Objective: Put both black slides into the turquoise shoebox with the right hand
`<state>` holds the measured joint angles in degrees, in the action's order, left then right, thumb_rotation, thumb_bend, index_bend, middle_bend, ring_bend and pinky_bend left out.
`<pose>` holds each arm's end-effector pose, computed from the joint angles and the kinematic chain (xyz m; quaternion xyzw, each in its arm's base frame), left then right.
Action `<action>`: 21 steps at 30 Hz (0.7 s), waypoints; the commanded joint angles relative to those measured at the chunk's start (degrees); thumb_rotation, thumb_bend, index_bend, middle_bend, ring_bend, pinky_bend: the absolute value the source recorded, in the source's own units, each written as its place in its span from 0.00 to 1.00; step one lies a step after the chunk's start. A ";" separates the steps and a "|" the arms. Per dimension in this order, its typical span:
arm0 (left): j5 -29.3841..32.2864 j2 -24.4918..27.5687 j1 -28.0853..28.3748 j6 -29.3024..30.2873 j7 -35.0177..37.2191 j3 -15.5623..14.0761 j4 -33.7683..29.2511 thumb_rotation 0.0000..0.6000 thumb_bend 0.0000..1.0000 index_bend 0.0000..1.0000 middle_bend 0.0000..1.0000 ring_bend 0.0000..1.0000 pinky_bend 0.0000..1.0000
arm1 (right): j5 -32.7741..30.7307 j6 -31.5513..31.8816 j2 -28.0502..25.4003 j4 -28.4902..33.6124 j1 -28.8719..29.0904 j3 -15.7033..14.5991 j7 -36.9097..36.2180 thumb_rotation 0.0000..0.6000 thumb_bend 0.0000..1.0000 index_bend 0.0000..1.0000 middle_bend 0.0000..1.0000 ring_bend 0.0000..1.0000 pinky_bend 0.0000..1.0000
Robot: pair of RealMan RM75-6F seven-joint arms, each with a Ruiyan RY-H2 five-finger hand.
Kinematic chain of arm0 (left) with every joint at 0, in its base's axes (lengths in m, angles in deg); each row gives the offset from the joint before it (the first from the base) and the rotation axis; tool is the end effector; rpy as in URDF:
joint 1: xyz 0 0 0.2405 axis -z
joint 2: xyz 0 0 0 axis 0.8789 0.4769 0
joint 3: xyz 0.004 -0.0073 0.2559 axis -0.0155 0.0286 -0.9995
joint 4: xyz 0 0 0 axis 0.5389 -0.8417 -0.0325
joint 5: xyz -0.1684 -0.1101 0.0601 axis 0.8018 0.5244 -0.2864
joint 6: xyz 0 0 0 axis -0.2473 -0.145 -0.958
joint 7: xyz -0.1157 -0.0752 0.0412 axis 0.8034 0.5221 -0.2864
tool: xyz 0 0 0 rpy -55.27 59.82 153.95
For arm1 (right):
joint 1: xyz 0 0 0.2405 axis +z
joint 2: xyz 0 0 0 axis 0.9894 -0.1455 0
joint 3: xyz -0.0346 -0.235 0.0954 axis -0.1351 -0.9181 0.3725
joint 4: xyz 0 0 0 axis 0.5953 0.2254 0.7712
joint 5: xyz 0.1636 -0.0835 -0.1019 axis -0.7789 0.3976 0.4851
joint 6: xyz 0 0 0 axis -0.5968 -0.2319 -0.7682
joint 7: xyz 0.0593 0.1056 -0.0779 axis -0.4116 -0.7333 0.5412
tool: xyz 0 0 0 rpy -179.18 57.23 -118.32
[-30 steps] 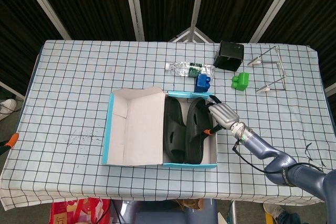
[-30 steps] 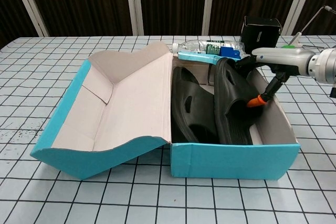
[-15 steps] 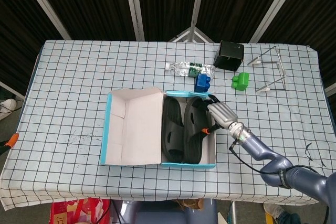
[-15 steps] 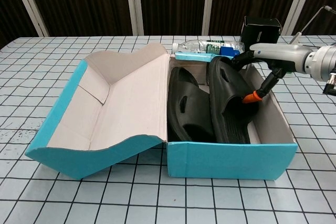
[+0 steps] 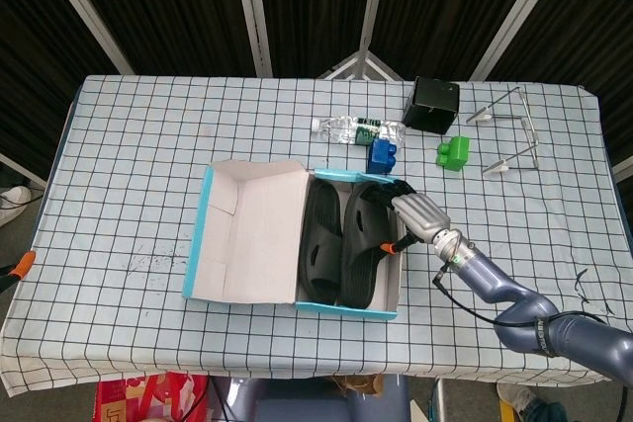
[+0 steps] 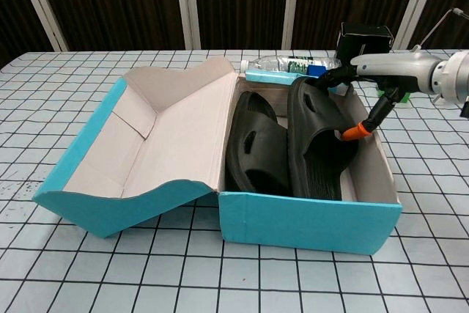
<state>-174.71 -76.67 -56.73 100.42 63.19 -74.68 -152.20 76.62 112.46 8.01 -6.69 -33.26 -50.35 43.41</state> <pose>-0.3137 0.1999 0.1771 -0.5022 -0.2445 -0.4738 0.6808 -0.1762 -0.3795 0.0300 0.7365 -0.4947 0.3518 0.2984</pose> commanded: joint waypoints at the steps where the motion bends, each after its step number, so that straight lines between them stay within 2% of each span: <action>1: 0.01 0.02 -0.03 0.06 0.07 0.02 -0.04 1.00 0.20 0.10 0.00 0.00 0.10 | -0.91 -1.19 -1.84 1.97 0.32 0.46 1.07 1.00 0.38 0.17 0.14 0.05 0.00; 7: 0.12 0.07 -0.05 -0.10 0.12 0.00 -0.25 1.00 0.20 0.10 0.00 0.00 0.10 | -2.84 -3.01 -5.76 6.52 0.95 1.35 3.15 1.00 0.38 0.16 0.13 0.04 0.00; 17: 0.30 0.60 -0.42 0.22 0.82 0.12 -0.84 1.00 0.20 0.10 0.00 0.00 0.10 | -4.55 -1.41 -10.56 13.23 1.17 5.29 2.65 1.00 0.38 0.16 0.13 0.06 0.00; 20: 0.51 0.70 -0.45 0.09 1.14 0.21 -0.92 1.00 0.20 0.10 0.00 0.00 0.10 | -5.59 -0.61 -11.33 14.73 1.16 6.39 2.98 1.00 0.38 0.18 0.15 0.26 0.03; 21: 0.55 0.72 -0.46 0.08 1.20 0.23 -0.94 1.00 0.20 0.10 0.00 0.00 0.10 | -5.88 0.28 -11.08 14.98 0.93 6.68 3.26 1.00 0.41 0.23 0.21 0.36 0.10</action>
<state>-174.17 -75.96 -57.18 100.51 64.38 -74.46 -153.13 71.23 111.84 -3.11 7.83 -32.16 -44.14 46.34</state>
